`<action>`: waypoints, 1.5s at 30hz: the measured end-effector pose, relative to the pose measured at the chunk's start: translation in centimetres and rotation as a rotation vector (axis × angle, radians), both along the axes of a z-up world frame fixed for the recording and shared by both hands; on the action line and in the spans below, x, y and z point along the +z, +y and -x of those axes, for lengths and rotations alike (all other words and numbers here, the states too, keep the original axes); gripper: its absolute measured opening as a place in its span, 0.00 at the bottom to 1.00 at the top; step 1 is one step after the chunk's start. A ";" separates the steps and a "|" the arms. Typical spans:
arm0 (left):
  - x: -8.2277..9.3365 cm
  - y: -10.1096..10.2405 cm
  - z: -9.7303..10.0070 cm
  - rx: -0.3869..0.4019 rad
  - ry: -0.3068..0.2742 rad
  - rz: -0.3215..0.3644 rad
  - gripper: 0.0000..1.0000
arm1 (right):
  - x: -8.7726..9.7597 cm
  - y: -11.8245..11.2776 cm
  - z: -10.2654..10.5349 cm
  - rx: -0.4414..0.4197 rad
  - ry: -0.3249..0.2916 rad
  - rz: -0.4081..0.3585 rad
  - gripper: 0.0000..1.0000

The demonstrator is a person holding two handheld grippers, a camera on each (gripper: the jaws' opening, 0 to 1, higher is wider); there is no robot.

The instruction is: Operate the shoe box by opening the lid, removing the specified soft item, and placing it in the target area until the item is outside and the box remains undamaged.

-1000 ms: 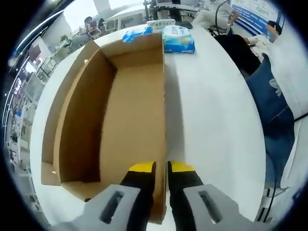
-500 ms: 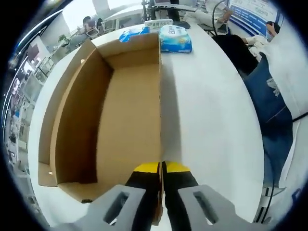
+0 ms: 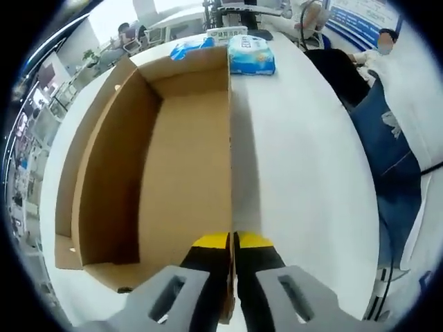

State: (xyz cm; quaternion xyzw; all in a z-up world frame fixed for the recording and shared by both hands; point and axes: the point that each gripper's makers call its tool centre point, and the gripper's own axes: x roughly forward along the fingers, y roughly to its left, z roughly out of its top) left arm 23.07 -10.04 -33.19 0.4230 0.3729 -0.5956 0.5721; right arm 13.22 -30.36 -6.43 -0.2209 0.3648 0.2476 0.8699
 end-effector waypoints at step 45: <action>-0.1 -0.1 0.0 -0.024 -0.017 -0.019 0.01 | -3.1 0.7 -22.3 0.136 -0.067 -0.069 0.85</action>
